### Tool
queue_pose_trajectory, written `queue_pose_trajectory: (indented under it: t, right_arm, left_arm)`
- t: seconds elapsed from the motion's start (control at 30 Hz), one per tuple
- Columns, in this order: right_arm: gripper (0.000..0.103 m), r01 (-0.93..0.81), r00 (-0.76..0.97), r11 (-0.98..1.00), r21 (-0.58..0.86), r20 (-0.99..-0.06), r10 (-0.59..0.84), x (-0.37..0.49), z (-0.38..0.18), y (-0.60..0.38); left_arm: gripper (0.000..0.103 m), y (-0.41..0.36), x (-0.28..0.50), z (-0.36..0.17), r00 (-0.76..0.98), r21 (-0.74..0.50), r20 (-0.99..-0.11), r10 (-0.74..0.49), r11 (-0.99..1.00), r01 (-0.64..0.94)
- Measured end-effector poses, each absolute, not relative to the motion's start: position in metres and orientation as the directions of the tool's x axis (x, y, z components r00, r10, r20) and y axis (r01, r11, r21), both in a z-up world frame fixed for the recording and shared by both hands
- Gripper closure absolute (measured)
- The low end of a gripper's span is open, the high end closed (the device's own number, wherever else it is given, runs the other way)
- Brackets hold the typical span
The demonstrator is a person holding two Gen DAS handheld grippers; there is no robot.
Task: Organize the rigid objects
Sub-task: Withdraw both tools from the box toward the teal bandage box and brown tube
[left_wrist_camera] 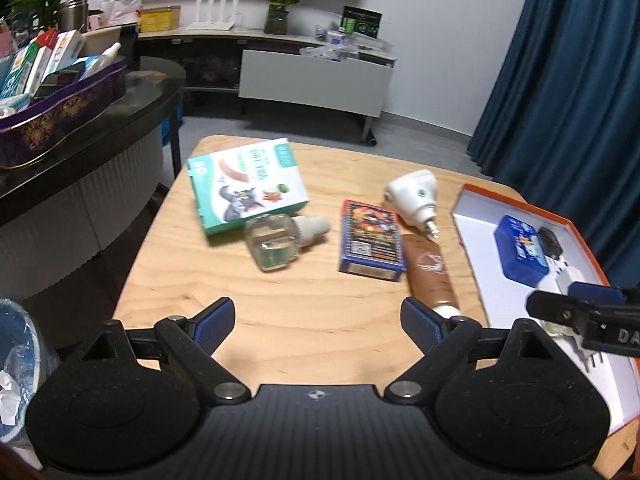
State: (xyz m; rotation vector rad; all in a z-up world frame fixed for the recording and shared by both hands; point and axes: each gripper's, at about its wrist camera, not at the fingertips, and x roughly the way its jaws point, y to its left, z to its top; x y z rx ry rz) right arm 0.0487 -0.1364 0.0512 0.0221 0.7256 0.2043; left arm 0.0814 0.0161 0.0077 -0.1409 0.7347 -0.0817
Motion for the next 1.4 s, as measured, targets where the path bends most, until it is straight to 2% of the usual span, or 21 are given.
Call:
queue_pose_trajectory:
  t: [0.23, 0.37, 0.6, 0.7, 0.8, 0.97, 1.1, 1.23, 1.37, 1.4]
  right_arm:
    - [0.017, -0.176, 0.719, 0.981, 0.083, -0.670, 0.185, 0.052, 0.045, -0.134]
    - [0.017, -0.173, 0.713, 0.981, 0.091, -0.675, 0.189, 0.055, 0.042, -0.134]
    - [0.017, -0.202, 0.709, 0.976, 0.076, -0.677, 0.199, 0.058, 0.041, -0.128]
    - [0.017, -0.210, 0.711, 0.976, 0.065, -0.675, 0.198, 0.058, 0.041, -0.129]
    - [0.017, -0.198, 0.704, 0.976, 0.089, -0.680, 0.205, 0.062, 0.038, -0.133]
    - [0.017, -0.188, 0.698, 0.978, 0.087, -0.689, 0.196, 0.065, 0.034, -0.134]
    - [0.017, -0.183, 0.699, 0.979, 0.083, -0.690, 0.189, 0.067, 0.034, -0.136]
    - [0.017, -0.172, 0.702, 0.981, 0.087, -0.688, 0.184, 0.068, 0.033, -0.142]
    - [0.017, -0.165, 0.702, 0.982, 0.089, -0.689, 0.180, 0.068, 0.031, -0.145]
    - [0.017, -0.163, 0.702, 0.983, 0.088, -0.690, 0.179, 0.069, 0.030, -0.146]
  left_arm:
    - [0.007, 0.039, 0.106, 0.003, 0.754, -0.132, -0.653, -0.069, 0.991, -0.024]
    - [0.000, 0.051, 0.128, 0.007, 0.777, -0.140, -0.628, -0.033, 0.988, -0.070]
    - [0.000, 0.063, 0.169, 0.022, 0.812, -0.175, -0.583, -0.005, 0.977, -0.120]
    - [0.000, 0.076, 0.190, 0.032, 0.824, -0.136, -0.566, 0.027, 0.983, -0.126]
    - [0.000, 0.086, 0.216, 0.037, 0.813, -0.126, -0.582, -0.004, 0.988, -0.085]
    - [0.000, 0.079, 0.239, 0.027, 0.791, -0.032, -0.611, 0.011, 0.999, -0.038]
    - [0.000, 0.071, 0.238, 0.007, 0.740, -0.008, -0.672, -0.028, 1.000, 0.030]
    - [0.000, 0.069, 0.207, -0.014, 0.677, -0.081, -0.728, -0.108, 0.994, 0.072]
    - [0.000, 0.076, 0.157, -0.027, 0.661, -0.230, -0.714, -0.230, 0.969, 0.089]
    - [0.000, 0.075, 0.146, -0.025, 0.672, -0.224, -0.703, -0.234, 0.969, 0.103]
